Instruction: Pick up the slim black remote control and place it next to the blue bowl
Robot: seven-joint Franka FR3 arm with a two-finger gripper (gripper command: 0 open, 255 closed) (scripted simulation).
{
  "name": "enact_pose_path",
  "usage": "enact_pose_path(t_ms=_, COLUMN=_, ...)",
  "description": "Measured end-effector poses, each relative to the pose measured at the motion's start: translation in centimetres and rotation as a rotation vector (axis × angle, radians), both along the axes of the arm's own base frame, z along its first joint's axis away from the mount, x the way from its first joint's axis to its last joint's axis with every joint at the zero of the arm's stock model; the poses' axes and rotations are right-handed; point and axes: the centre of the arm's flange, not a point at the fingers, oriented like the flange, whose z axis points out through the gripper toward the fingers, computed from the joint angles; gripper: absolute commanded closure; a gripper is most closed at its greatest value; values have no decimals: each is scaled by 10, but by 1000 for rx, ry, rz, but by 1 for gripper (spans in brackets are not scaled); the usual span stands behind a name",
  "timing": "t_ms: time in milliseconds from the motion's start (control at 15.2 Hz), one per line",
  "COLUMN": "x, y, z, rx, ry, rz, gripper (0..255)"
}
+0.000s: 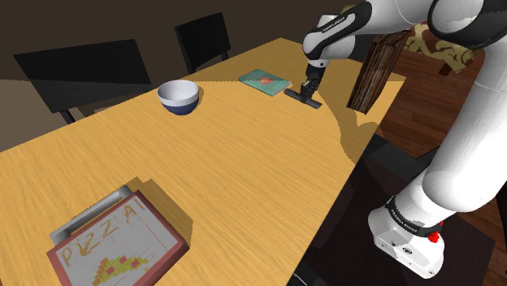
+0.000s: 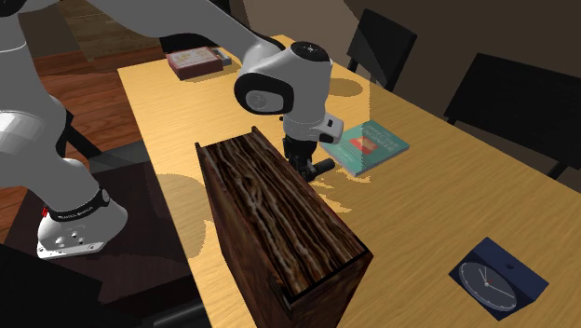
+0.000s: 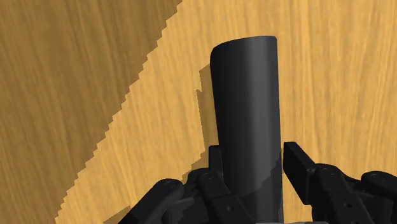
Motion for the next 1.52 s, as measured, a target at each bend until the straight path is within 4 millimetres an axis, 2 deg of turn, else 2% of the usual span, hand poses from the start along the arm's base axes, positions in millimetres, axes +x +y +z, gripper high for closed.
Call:
enact_pose_path(t_ms=396, x=0, y=1, z=5, rx=1, ry=4, rz=1, gripper=255)
enact_pose_path(t_ms=1518, x=1, y=2, z=92, rx=2, ry=4, rz=1, gripper=255)
